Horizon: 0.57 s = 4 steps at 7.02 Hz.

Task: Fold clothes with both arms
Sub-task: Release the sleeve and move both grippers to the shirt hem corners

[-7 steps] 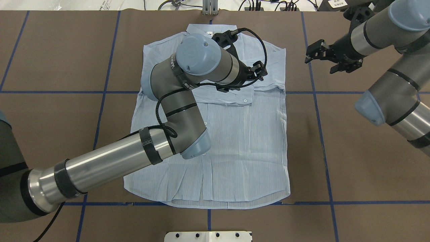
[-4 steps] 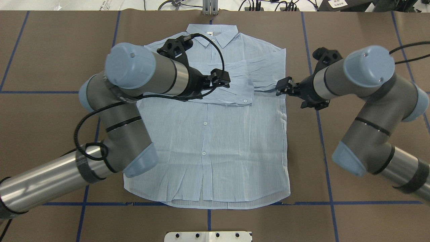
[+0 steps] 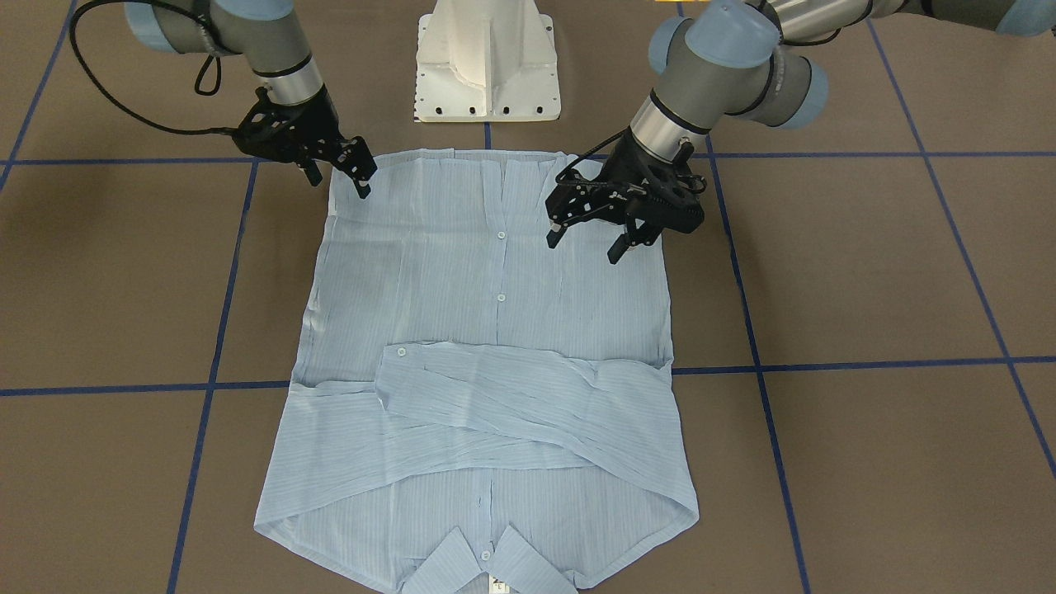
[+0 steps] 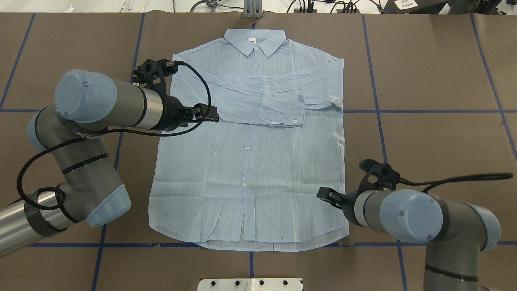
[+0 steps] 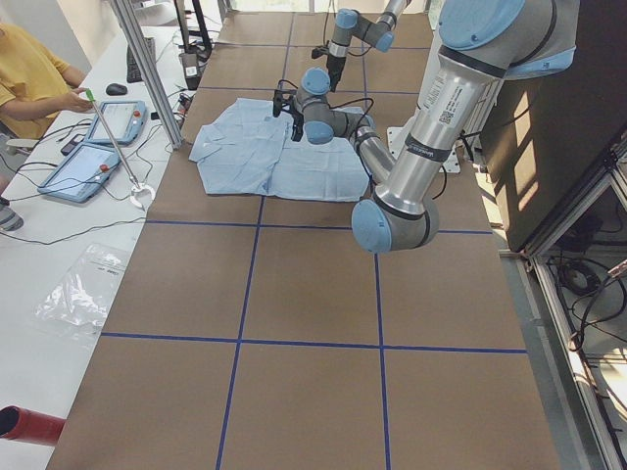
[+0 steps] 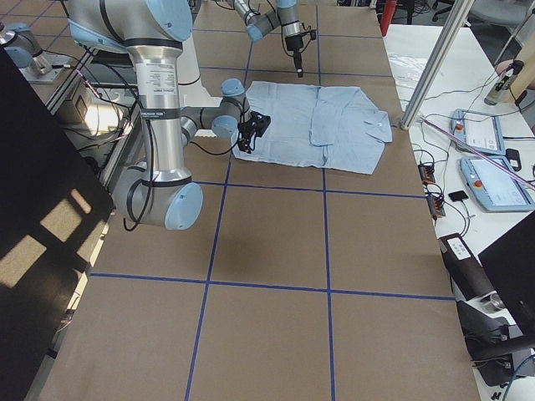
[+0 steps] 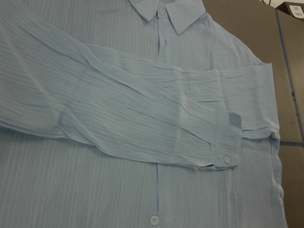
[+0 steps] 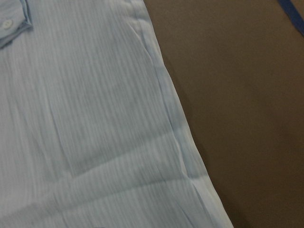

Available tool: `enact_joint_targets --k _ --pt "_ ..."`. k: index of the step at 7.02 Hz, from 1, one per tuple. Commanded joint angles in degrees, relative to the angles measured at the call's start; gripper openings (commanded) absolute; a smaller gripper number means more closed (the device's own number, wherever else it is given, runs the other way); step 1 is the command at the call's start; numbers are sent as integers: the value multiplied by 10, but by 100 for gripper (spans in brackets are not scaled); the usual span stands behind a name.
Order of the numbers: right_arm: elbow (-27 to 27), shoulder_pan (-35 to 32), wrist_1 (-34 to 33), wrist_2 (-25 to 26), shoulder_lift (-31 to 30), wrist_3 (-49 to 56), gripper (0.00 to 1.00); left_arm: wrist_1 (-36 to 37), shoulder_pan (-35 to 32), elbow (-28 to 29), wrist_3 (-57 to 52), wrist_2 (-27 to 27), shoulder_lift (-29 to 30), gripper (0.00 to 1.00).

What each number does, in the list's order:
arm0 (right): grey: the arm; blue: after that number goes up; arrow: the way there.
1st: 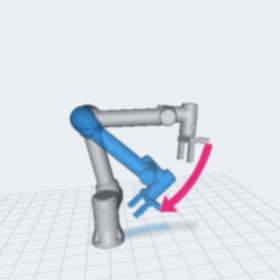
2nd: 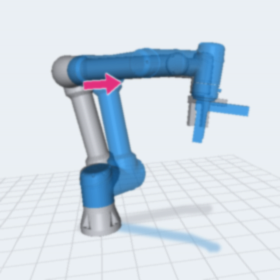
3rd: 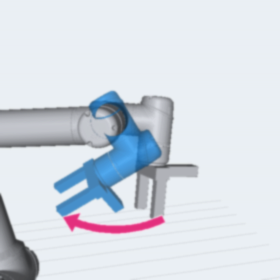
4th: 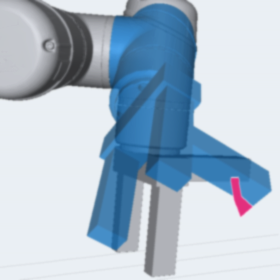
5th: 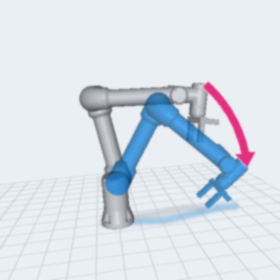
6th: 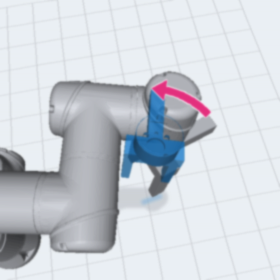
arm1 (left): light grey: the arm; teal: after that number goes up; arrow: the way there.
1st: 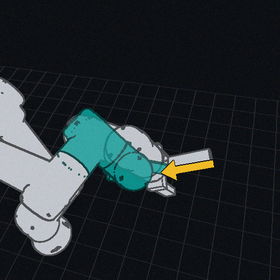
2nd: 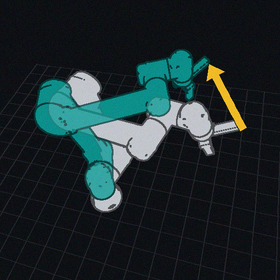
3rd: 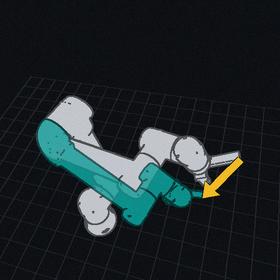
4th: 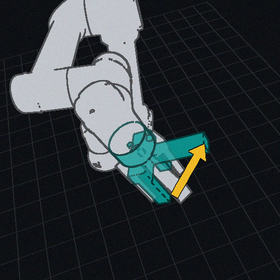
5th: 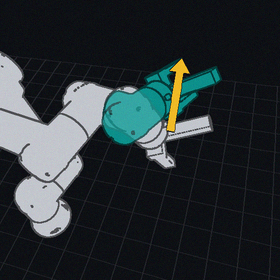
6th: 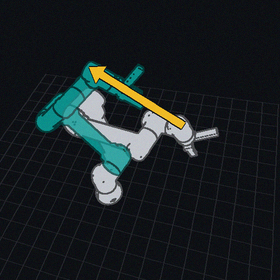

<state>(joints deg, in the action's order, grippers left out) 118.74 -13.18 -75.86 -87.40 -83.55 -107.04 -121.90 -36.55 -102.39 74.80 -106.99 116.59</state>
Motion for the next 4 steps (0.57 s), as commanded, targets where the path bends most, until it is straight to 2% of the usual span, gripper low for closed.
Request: enact_joint_targets --k 1,4 --pt "5 58 -53 36 -2 -51 95 0 0 -3 -3 0 -8 99" --pt "4 56 -59 36 -5 -52 82 0 1 -3 0 1 -8 99"
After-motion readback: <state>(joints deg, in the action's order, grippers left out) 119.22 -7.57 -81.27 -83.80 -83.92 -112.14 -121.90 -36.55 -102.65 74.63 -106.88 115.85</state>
